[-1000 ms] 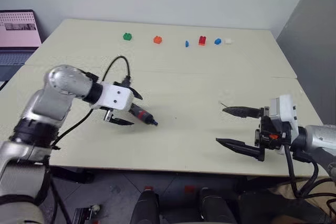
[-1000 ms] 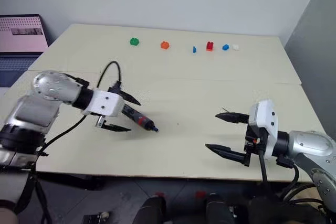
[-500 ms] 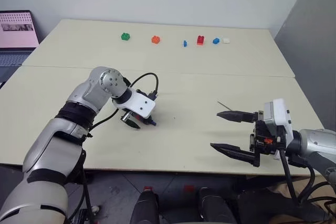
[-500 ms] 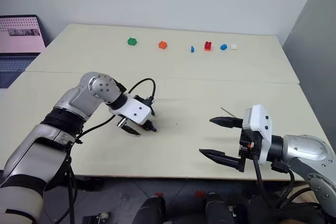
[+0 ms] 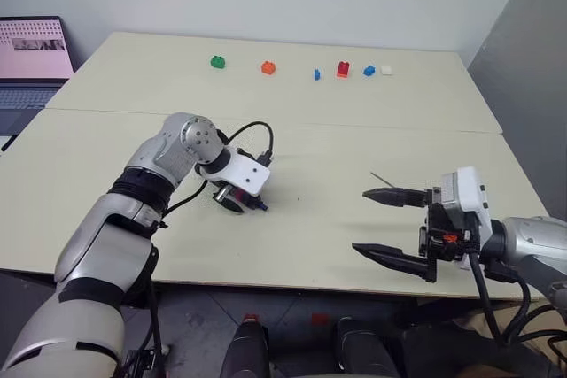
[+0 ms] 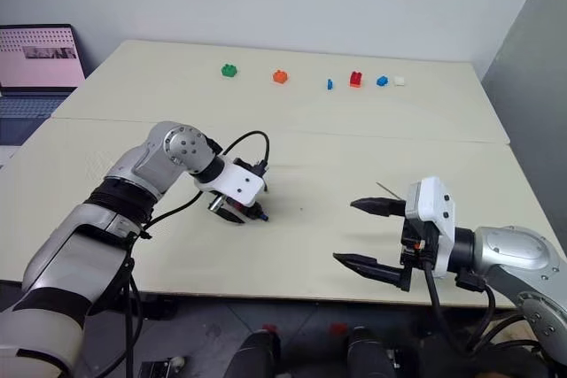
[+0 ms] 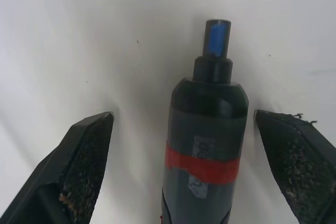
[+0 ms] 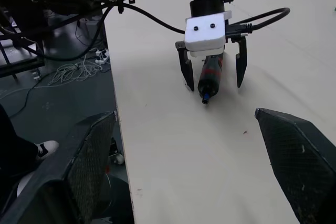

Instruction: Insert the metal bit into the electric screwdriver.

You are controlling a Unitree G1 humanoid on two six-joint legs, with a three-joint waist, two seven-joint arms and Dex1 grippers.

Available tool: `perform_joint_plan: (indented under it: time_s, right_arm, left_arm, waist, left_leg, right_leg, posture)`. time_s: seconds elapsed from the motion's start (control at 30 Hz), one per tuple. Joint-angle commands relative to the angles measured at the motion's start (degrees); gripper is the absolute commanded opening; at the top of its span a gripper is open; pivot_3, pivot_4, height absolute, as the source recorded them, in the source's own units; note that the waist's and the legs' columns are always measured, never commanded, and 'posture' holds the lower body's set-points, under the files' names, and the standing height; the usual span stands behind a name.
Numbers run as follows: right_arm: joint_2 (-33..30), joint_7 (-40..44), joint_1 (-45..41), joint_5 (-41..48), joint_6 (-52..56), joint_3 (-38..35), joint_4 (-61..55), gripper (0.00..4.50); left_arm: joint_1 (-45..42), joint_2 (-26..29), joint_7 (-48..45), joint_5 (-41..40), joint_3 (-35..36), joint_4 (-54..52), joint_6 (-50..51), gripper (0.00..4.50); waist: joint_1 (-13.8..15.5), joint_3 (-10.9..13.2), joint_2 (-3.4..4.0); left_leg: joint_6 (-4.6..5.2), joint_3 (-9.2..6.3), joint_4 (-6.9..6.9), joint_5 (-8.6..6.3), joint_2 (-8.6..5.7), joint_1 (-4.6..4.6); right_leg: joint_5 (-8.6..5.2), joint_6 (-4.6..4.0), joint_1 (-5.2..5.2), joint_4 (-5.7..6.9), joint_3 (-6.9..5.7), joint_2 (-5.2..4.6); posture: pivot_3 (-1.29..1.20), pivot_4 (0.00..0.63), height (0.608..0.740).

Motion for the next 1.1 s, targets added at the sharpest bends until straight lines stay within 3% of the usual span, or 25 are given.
perform_joint_plan:
  time_s: [0.03,0.17,0.6,0.8,0.87,1.1]
  right_arm:
    - [-0.8,0.3,-0.2,0.9,-0.2,-0.7,-1.1,4.45]
    - [-0.9,0.3,0.1,1.0,-0.1,-0.9,-1.3,4.45]
    - [-1.4,0.2,0.2,1.5,0.4,-1.4,-1.5,4.5]
    - [-1.5,0.0,-0.5,1.8,0.7,-1.3,-1.4,4.5]
    - [-1.7,0.0,-0.7,2.2,0.9,-1.6,-1.4,4.5]
    - [-2.7,0.0,-1.1,3.9,1.3,-2.8,-1.0,4.5]
  left_arm:
    - [0.7,-0.4,-2.0,-1.3,0.3,-2.0,0.2,4.5]
    - [0.0,-0.3,-0.8,0.6,-0.5,-0.7,-1.4,4.5]
    - [0.7,-1.1,-0.1,3.2,-2.2,-0.9,-4.3,1.7]
    - [2.1,-1.0,-0.7,2.3,-2.0,-2.0,-5.7,1.64]
    - [1.9,-2.2,-0.7,-1.5,0.8,-3.2,-4.0,1.64]
    - [-0.7,-9.3,5.1,-15.9,14.2,-11.2,17.8,1.64]
  waist:
    - [0.0,0.0,0.0]
    - [0.0,0.0,0.0]
    - [0.0,0.0,0.02]
    - [0.0,0.0,0.08]
    - [0.0,-0.1,0.1]
    - [0.4,0.0,0.03]
  left_leg:
    - [0.0,0.0,0.0,0.0,0.0,0.0]
    - [0.0,0.0,-0.01,0.0,0.0,0.0]
    - [0.02,-0.03,0.03,0.02,0.0,0.18]
    - [0.04,-0.04,0.04,0.03,-0.01,0.19]
    - [0.04,-0.05,0.03,0.03,-0.01,0.19]
    - [0.03,-0.16,0.06,0.02,-0.04,-0.04]
  right_leg:
    - [0.02,0.04,0.0,0.0,0.0,0.0]
    - [0.03,0.06,0.0,-0.01,0.0,0.0]
    - [0.01,-0.01,0.21,0.01,-0.01,0.0]
    - [0.01,-0.01,0.24,0.0,0.0,0.0]
    - [0.01,-0.01,0.24,-0.01,-0.01,0.0]
    - [0.05,0.07,0.21,-0.15,-0.11,0.0]
  posture:
    - [0.0,0.15,0.74]
    - [0.0,0.15,0.74]
    - [0.0,0.15,0.74]
    - [0.0,0.15,0.74]
    - [0.0,0.15,0.74]
    - [0.0,0.15,0.74]
